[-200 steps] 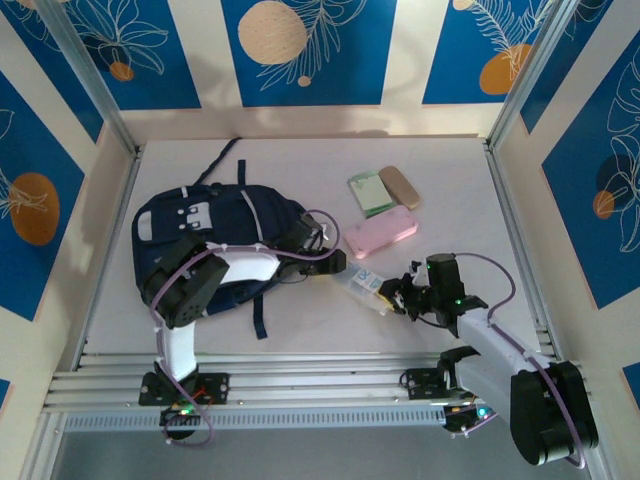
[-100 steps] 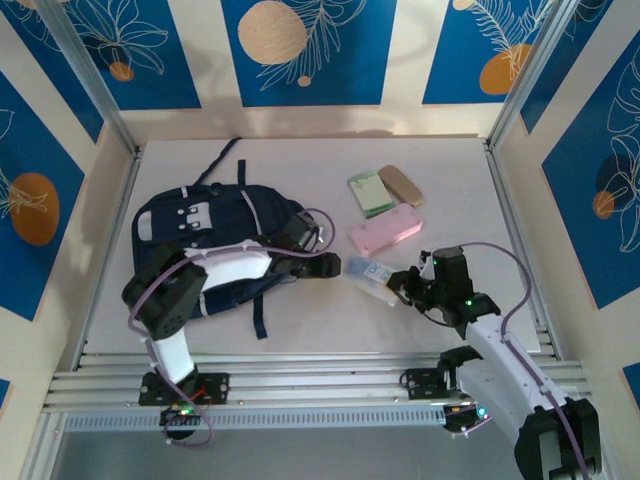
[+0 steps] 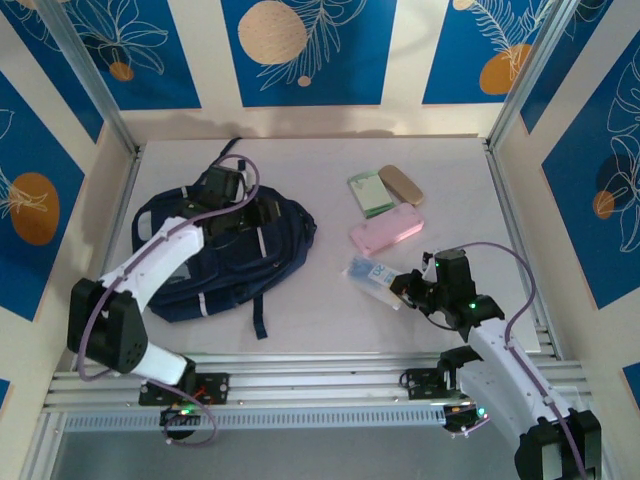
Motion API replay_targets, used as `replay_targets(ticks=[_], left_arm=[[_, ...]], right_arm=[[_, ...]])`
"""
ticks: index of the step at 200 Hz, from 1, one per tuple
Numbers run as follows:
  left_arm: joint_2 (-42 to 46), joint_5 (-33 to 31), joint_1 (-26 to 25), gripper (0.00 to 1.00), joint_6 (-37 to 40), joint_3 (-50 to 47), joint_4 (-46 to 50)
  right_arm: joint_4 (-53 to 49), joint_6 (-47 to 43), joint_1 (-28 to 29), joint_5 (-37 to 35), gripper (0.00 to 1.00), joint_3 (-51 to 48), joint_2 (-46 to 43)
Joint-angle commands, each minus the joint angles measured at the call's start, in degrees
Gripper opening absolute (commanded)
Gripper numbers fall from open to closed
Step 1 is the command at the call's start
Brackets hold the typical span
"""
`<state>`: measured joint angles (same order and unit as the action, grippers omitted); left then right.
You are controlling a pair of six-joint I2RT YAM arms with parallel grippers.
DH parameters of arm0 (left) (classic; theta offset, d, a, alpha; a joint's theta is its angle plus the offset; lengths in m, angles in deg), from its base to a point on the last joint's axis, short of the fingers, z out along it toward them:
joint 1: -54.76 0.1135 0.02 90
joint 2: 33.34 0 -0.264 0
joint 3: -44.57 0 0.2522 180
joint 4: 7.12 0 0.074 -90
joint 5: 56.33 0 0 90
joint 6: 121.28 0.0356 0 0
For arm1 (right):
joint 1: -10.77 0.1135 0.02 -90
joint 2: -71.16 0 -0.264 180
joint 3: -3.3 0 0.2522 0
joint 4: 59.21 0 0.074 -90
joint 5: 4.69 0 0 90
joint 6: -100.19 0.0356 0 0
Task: Pack the student bag
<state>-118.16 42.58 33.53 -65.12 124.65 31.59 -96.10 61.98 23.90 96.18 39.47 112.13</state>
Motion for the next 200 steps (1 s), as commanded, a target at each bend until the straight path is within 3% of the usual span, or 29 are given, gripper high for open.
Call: replay_targets(ticks=[1,85,133,162,200], left_arm=[[-3.45,0.18,2.15,0.64,2.92,2.59,4.37],[-16.18,0.36,4.4,0.52,4.93,11.51,5.22],[-20.21,0.56,4.42,0.34,4.5,13.34,5.72],[-19.02,2.12,4.42,0.0,5.51,14.6,7.85],[-13.06,6.1,4.01,0.0,9.02,20.56,15.37]], right_arm=[[-2.02,-1.86,0.07,-0.59,0.0,1.16,-0.95],[-1.65,-4.33,-0.19,0.85,0.0,-1.38,-2.9],[-0.08,-5.46,-0.71,1.21,0.0,-2.25,-2.11],[-0.98,-6.3,-1.07,1.2,0.0,-0.27,-1.64],[-3.56,-8.72,-0.94,2.48,0.0,5.39,-2.44]])
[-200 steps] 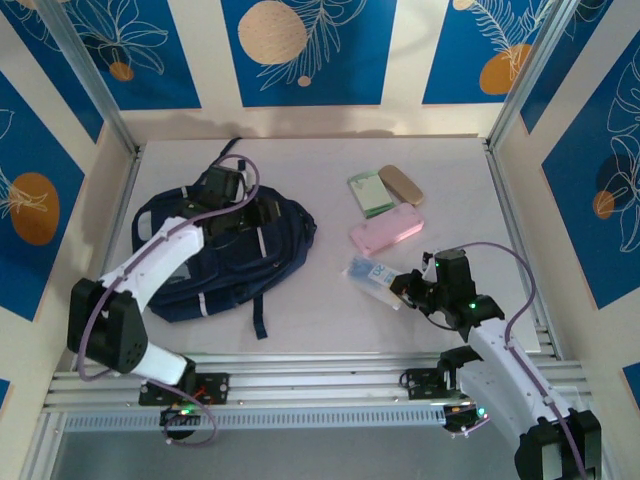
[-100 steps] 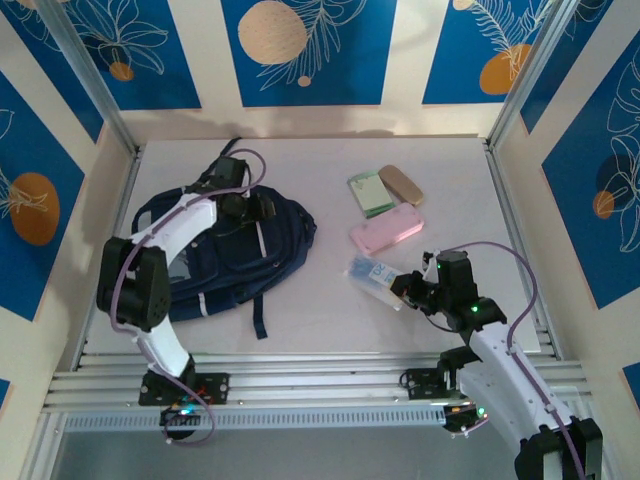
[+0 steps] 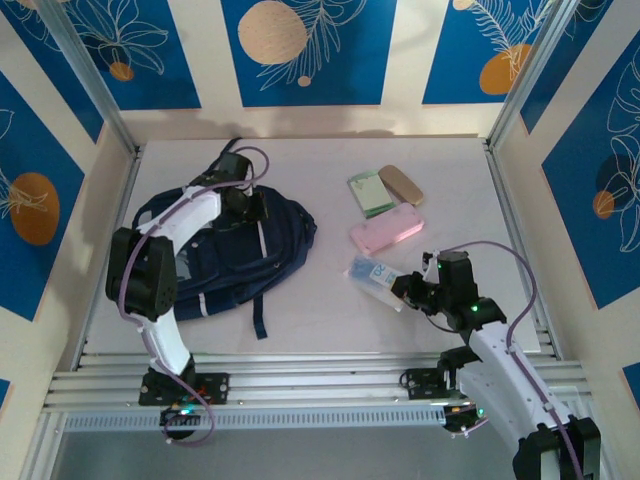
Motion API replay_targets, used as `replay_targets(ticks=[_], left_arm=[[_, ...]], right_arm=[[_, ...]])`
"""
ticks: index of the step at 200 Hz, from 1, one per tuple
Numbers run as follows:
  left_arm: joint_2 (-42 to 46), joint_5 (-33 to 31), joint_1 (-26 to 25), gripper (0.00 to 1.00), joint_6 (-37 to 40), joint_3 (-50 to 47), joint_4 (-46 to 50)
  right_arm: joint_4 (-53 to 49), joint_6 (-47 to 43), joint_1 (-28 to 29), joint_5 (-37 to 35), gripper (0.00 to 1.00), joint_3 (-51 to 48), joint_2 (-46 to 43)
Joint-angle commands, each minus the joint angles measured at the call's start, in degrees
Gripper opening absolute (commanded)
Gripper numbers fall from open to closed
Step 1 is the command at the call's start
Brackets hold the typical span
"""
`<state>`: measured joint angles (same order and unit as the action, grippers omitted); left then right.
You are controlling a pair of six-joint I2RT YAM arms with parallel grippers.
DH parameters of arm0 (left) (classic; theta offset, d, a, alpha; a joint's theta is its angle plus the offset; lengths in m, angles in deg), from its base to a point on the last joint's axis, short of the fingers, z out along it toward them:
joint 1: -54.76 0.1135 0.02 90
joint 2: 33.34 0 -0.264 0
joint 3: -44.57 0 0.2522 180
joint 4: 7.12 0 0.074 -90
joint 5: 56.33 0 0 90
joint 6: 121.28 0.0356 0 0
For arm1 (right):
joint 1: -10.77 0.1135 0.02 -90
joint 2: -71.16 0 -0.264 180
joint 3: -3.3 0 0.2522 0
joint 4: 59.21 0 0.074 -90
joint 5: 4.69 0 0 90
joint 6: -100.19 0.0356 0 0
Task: Pack the student bag
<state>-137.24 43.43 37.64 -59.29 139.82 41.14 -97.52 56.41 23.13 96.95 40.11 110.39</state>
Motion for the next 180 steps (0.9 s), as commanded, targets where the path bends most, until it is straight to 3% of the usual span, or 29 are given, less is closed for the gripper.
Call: replay_targets(ticks=[1,66,118,180], left_arm=[[6.14,5.39,-0.14,0.0,3.25,5.59,6.05],[10.86,12.03,-2.29,0.0,9.05,21.56,19.16],[13.37,20.87,-2.3,0.0,11.02,26.29,22.31],[16.09,23.07,-2.19,0.0,13.65,27.15,23.69]], right_arm=[[-2.15,-3.15,-0.2,1.81,0.0,4.92,-0.71],[-4.55,-4.54,0.21,5.9,0.0,16.82,-0.46],[-4.14,-4.23,2.34,10.57,0.0,20.56,0.12],[2.48,-1.73,9.64,10.34,0.0,19.84,6.75]])
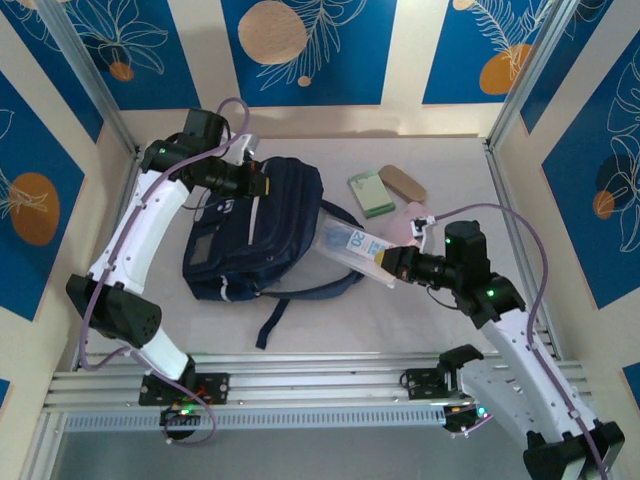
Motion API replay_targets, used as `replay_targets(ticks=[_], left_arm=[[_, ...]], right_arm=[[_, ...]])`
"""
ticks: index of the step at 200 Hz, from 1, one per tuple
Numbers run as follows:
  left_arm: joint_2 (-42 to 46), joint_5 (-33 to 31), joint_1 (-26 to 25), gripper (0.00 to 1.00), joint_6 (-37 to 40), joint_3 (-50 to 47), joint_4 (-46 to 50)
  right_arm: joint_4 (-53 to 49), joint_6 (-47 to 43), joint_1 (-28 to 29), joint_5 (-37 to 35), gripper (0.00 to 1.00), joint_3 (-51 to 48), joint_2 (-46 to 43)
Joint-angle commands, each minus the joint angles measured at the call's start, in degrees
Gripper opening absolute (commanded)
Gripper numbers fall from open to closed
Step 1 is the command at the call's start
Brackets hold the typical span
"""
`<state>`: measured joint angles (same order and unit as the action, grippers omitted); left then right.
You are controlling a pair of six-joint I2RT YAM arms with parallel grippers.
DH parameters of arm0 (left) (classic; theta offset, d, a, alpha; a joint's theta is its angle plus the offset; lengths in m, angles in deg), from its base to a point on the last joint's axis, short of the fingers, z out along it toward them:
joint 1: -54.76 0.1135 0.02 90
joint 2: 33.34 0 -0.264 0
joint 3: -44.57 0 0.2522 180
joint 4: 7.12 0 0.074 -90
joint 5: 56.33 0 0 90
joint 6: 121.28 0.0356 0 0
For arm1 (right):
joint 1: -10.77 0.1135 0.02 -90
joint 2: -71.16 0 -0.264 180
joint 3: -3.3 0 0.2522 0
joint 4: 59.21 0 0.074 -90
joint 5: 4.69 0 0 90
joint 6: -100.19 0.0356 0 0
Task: Pack the student bag
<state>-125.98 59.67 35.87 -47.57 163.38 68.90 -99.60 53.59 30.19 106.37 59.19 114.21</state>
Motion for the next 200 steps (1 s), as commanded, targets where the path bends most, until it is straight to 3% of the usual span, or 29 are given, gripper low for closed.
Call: replay_targets(ticks=[1,41,79,127,159,172,190,200], left_arm=[[4.84,6.94,-0.39,0.0,1.91,3.58,-4.16],[5.01,9.05,-0.43,0.0,0.92,3.49,-5.39],[4.93,9.43,-0.36,0.0,0.49,3.4,-5.99],[4.73,11.06,-0.41,0.0,-0.58,2.34,-8.01],[4.37,11.85,-0.42,0.0,-1.54,1.91,-9.44],[4.14,12.06,-0.31,0.0,-1.77,2.02,-9.79],[4.13,11.82,0.08,0.0,-2.0,1.93,-10.18],[4.13,11.87,0.51,0.0,-2.14,1.96,-10.33]], right_arm=[[4.78,1.21,2.79,0.87,0.0,0.76,3.14],[16.66,6.53,8.16,-4.18,0.0,-0.6,13.32],[29.95,10.19,12.3,-3.36,0.0,3.02,30.41],[35.29,13.28,20.31,-6.56,0.0,17.61,53.11],[29.1,14.61,25.86,-10.72,0.03,32.87,66.95],[27.23,15.34,27.42,-11.32,0.12,38.43,71.44],[25.65,15.79,28.15,-10.39,0.49,43.54,75.12],[25.27,15.86,28.13,-11.46,0.64,43.79,74.81]])
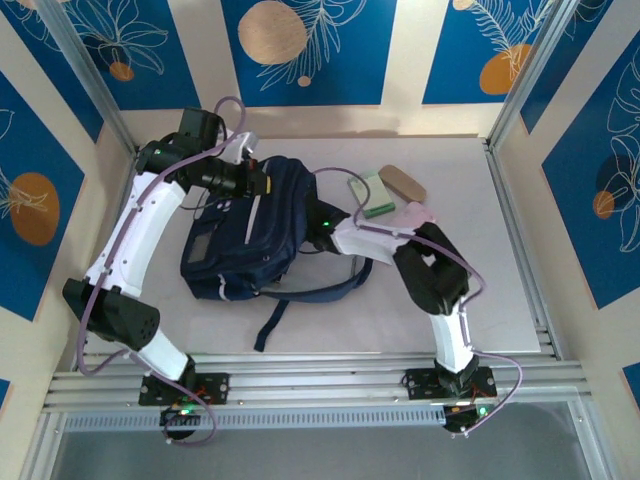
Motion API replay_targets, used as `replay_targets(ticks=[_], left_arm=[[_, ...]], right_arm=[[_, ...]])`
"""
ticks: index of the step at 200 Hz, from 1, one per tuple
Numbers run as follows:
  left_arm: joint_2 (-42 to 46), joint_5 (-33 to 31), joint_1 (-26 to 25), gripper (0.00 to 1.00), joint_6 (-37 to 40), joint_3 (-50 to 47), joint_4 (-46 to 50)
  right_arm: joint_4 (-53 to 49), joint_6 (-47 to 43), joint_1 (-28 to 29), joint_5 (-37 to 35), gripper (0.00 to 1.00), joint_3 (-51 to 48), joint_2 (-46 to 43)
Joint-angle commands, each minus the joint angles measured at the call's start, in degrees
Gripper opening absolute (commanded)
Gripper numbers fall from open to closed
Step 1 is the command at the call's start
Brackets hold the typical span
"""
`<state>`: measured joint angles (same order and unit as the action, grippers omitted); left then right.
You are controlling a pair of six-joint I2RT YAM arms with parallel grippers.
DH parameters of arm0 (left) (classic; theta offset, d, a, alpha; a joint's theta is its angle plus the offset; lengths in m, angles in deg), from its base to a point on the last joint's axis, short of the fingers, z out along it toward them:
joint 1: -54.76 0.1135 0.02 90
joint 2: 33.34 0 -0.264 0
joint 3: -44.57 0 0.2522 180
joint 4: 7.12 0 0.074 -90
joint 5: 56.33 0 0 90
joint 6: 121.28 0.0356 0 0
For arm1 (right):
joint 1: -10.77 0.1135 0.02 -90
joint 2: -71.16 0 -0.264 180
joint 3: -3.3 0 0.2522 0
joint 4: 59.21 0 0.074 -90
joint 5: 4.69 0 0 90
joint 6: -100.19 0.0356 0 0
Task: Pack the student bag
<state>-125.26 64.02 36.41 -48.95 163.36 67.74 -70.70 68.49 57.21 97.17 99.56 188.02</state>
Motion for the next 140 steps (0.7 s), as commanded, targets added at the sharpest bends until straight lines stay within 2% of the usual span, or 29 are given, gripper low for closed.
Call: replay_targets(ticks=[1,19,31,63,66,140], left_arm=[[3.41,7.53,0.01,0.0,-0.82,1.95,-9.17],[3.88,7.92,1.17,0.0,-1.13,1.29,-9.65],[4.28,8.53,1.97,0.0,-1.48,0.82,-10.29],[5.23,9.21,3.97,0.0,-2.02,0.35,-10.93],[5.38,9.2,4.18,0.0,-2.06,0.3,-10.92],[8.96,8.64,7.71,0.0,-3.67,-4.26,-12.85]], right_arm=[[-3.6,0.9,1.07,-2.31,0.65,3.31,0.91],[-1.96,-0.29,0.44,-3.02,0.83,0.71,-1.49],[-1.18,-1.44,-0.09,-1.99,0.89,-0.77,-2.85],[1.29,-3.5,-0.64,-1.64,0.97,-5.14,-7.22],[1.18,-3.75,-0.69,-1.66,1.0,-5.36,-7.5],[0.1,-6.4,-3.17,-3.04,1.0,-12.03,-16.89]])
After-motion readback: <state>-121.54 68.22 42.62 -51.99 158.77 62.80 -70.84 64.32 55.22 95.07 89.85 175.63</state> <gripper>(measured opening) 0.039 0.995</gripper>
